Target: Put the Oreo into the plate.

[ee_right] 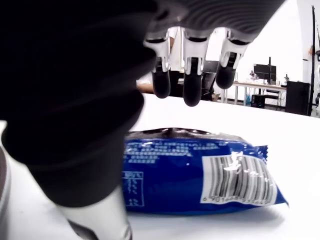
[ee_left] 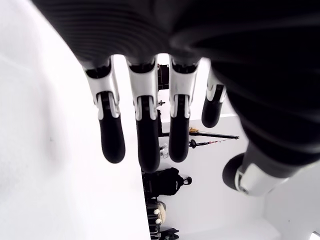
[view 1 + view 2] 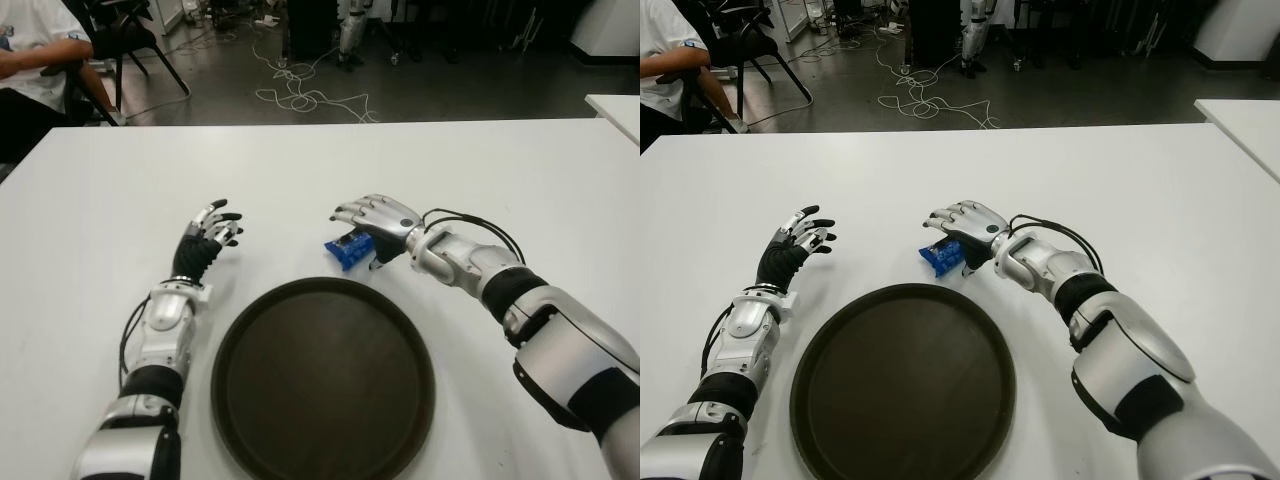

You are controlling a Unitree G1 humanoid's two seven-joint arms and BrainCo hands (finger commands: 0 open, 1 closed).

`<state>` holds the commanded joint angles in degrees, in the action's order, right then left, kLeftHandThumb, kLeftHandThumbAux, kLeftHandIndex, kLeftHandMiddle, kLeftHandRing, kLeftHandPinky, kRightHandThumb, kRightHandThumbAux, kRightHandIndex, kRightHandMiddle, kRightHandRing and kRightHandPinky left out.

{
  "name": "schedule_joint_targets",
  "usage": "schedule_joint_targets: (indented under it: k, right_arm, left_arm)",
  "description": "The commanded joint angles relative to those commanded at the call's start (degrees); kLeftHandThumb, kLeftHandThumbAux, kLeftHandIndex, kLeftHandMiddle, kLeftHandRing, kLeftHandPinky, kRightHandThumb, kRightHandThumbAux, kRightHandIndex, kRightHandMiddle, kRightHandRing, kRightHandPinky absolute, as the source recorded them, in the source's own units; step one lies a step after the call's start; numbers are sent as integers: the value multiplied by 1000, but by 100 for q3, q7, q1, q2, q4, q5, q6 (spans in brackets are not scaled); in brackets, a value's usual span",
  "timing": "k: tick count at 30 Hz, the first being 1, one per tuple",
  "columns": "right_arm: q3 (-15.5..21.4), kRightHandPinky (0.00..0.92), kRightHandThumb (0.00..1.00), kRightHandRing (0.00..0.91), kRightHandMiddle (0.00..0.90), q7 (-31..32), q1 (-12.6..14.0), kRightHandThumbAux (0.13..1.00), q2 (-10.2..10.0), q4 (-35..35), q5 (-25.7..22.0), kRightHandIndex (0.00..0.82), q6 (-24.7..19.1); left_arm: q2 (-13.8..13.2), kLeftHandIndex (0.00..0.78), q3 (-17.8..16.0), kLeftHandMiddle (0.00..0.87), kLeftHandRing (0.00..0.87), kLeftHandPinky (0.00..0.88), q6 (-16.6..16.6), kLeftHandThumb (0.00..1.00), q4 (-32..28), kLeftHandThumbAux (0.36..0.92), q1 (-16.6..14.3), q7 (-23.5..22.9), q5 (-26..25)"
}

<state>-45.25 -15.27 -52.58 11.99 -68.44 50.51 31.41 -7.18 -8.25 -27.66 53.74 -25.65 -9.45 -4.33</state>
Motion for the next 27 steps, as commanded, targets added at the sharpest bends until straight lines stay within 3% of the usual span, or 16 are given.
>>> schedule_joint_targets:
  k: [16,23,27]
  right_arm:
    - [270,219,0,225,243,1009,-135,930,-55,-148,-326,247,200]
    - [313,203,0,217,236,1146,-187,919,-107,-182,-303,242,134]
    - [261,192,0,212,226,1238,-217,913,-247,-247,-250,233,14]
  left_arm:
    - [-9,165,16,309,339,379,10,243,-26,613,24,9,23]
    - [-3,170,6,308,336,380,-32,244,-6,615,31,10,17]
    - [14,172,-2,315,344,388,-34,252,-29,614,41,-14,-13]
